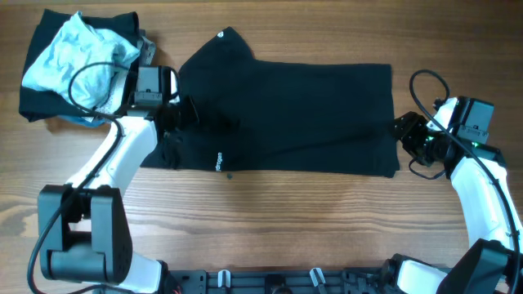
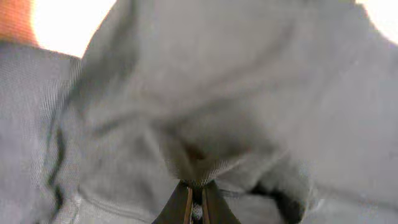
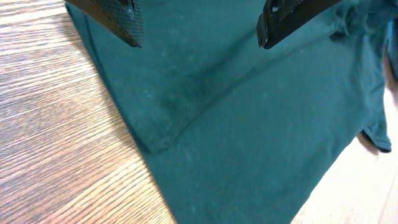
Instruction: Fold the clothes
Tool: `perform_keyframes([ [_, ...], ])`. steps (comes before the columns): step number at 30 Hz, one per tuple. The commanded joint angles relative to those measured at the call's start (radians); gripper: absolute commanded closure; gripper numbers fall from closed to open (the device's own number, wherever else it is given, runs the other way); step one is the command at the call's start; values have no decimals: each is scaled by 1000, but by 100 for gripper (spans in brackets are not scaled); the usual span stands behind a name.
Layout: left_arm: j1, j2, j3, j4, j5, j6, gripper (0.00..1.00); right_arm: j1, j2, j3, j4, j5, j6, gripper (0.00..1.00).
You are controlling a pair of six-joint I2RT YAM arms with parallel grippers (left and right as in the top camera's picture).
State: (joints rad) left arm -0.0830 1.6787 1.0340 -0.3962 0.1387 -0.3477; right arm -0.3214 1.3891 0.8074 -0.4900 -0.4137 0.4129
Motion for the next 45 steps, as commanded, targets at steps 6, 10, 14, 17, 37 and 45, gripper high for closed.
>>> perform_keyframes([
  [6,0,5,17,124,-114,-31,54,4,-5,0,11,26,-20,35],
  [10,0,2,18,81,-38,11,88,4,-5,0,10,26,-21,35],
  [14,-12,1,17,-35,145,113,96,4,-5,0,10,30,-20,34],
  [17,-76,20,8,-134,87,226,96,4,-5,0,10,33,-19,34],
  [37,-102,40,99,-38,40,177,96,4,-5,0,-8,60,-21,31],
  [45,-100,145,69,-174,-28,191,96,4,-5,0,-9,60,-20,31],
])
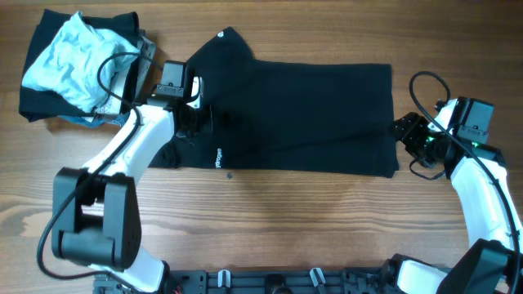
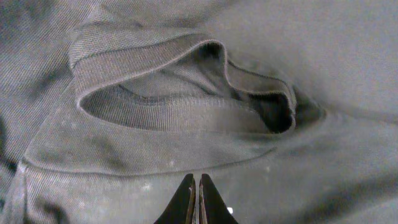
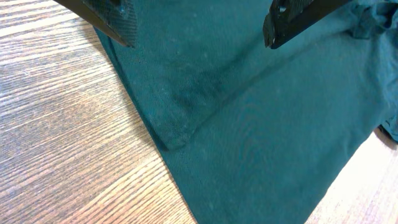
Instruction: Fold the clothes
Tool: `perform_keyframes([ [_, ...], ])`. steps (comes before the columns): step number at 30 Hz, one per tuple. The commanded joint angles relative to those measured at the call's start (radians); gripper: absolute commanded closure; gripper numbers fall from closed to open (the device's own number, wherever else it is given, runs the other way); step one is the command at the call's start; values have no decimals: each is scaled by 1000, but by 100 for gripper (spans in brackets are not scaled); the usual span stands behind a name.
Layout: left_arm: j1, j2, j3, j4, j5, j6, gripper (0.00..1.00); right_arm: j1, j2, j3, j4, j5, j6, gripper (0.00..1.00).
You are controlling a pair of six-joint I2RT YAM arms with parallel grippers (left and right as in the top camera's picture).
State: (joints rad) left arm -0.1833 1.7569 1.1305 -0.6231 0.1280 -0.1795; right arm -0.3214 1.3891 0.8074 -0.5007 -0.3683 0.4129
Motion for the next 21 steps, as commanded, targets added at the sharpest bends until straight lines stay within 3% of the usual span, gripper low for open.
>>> perform_keyframes([
  [1,0,93,-29,87,-17,23,96,4,-5,0,2,14,-20,30],
  [7,0,177,-29,215,-18,23,96,4,-5,0,1,14,-20,30],
  [12,0,168,-29,514,-14,-10,96,4,-5,0,2,14,-20,30],
  [14,0,145,-18,541,-14,-19,90,4,-5,0,2,14,-21,30],
  [18,0,10,-10,448,-14,-13,76,4,-5,0,-27,37,-21,29],
  [21,0,-132,-10,95,-77,-8,59,4,42,-3,-154,134,-21,27],
])
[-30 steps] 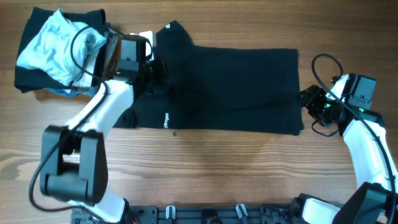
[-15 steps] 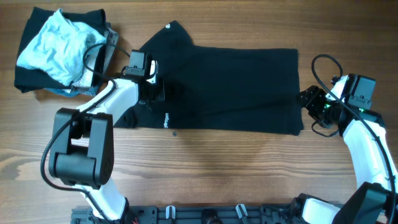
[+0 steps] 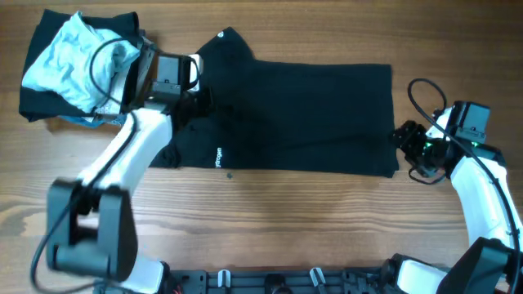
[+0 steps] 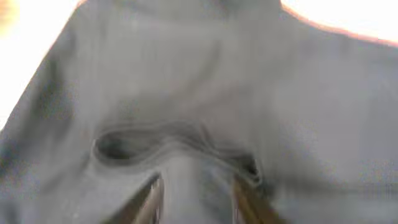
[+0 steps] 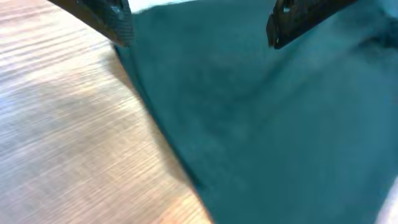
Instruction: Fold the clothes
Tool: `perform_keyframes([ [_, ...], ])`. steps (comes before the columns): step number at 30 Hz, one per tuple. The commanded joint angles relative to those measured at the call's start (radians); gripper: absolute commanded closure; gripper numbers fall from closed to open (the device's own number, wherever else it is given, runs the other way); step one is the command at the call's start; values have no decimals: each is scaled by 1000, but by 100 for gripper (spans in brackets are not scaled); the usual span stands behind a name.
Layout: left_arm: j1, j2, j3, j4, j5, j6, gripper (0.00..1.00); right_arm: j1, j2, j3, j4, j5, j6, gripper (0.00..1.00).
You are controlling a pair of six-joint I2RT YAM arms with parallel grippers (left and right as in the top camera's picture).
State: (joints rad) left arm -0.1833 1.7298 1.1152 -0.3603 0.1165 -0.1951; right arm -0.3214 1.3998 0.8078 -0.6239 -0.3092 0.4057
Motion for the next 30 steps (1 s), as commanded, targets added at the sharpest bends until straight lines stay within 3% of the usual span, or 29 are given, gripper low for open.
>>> perform_keyframes([
  [1,3,-112,5,-299,-120,-1,50,4,72,-18,-66,72,-13,27],
  [2,13,-107,5,-367,-138,-26,45,4,97,-29,-68,64,-18,27],
  [4,60,-98,4,-479,-141,-68,47,7,154,-66,-23,-1,-80,27],
  [6,131,-97,1,-534,-135,-113,48,8,187,-92,37,-73,-117,36],
  [9,223,-97,-18,-552,-77,-112,48,8,187,-93,28,0,-69,78],
  [11,234,-97,-49,-541,-69,-111,45,6,186,-93,-37,145,75,96],
  [13,233,-97,-117,-483,-64,-108,38,6,186,-93,-84,252,148,96],
  [16,233,-97,-193,-395,-64,-108,29,6,186,-93,-76,242,124,93],
  [20,233,-95,-273,-255,-65,-105,29,6,186,-84,-49,230,59,93],
  [21,233,-94,-285,-234,-65,-105,35,6,184,-81,-48,223,53,93],
  [22,233,-92,-298,-218,-66,-104,61,6,182,-72,-50,211,40,93],
  [24,233,-92,-299,-237,-67,-104,93,6,175,-68,-60,208,40,93],
  [30,234,-115,-240,-460,-123,-101,96,-25,167,-64,-142,287,89,93],
])
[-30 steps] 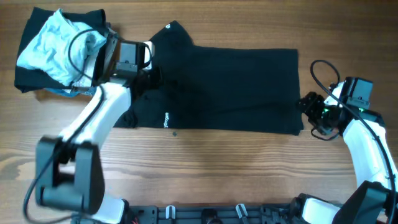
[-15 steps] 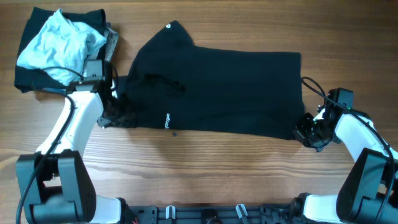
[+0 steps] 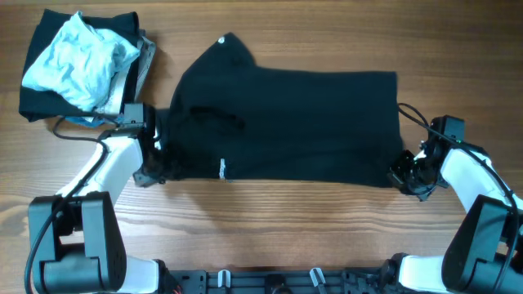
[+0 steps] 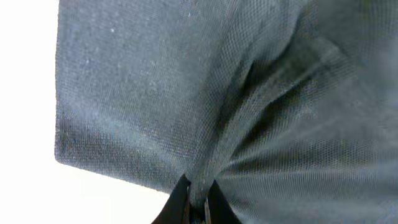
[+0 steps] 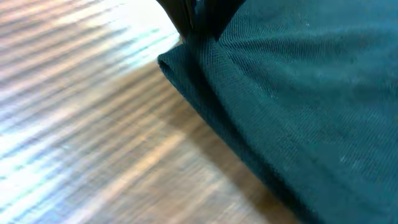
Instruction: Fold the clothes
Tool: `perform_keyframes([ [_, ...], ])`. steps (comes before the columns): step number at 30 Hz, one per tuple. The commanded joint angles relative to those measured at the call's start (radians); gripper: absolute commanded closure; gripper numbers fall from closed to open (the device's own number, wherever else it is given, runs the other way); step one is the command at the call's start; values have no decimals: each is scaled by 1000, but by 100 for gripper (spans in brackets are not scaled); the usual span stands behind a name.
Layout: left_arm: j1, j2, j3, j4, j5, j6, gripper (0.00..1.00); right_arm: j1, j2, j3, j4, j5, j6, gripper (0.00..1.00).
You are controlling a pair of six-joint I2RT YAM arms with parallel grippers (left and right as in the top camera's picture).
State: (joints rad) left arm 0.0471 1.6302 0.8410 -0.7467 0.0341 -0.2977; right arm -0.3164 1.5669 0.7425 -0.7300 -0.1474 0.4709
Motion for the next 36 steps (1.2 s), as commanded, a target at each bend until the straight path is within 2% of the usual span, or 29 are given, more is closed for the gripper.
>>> perform_keyframes([
  [1,4,-23,55,-122,-44,2,96,-43,0,6,-59,130,30,94],
  [3,4,-42,87,-217,-63,2,95,-85,-13,10,-106,130,60,94],
  [6,4,-48,88,-281,-70,1,85,-127,-57,10,-121,129,49,90],
  [7,3,-48,88,-286,-69,0,75,-130,-77,11,-109,114,8,75],
  [8,3,-48,93,-287,-56,-2,54,-130,-100,14,-94,70,-63,59],
  [9,3,-48,115,-299,-17,2,41,-130,-122,19,-94,31,-84,48],
  [10,3,-48,150,-324,4,2,32,-130,-140,26,-95,15,-82,43],
  [12,0,-48,321,-425,23,9,28,-130,-192,60,-97,-13,-79,37],
  [15,-19,-48,472,-423,134,90,29,-130,-225,97,-51,-127,-166,37],
  [17,-65,-48,562,-314,186,174,22,-130,-250,114,39,-329,-226,38],
  [18,-105,-47,570,-185,182,225,20,-130,-255,114,102,-450,-237,38],
  [19,-131,-33,570,-82,168,242,23,-128,-254,114,132,-493,-232,38],
  [22,-164,51,570,127,107,244,28,-128,-254,114,148,-511,-234,38],
  [25,-165,225,577,396,121,265,35,-126,-254,114,146,-496,-234,37],
  [27,-172,343,615,475,163,265,36,-126,-253,114,146,-496,-233,38],
  [29,-192,486,695,505,167,298,32,-126,-247,114,140,-492,-233,38],
  [30,-202,540,722,516,167,322,21,-126,-247,114,130,-480,-232,38],
  [32,-217,599,728,567,167,322,11,-124,-247,114,95,-444,-233,38],
  [34,-227,630,728,603,167,325,8,-116,-247,114,76,-413,-232,38],
  [36,-236,653,728,610,167,370,10,-107,-247,114,74,-409,-232,38],
])
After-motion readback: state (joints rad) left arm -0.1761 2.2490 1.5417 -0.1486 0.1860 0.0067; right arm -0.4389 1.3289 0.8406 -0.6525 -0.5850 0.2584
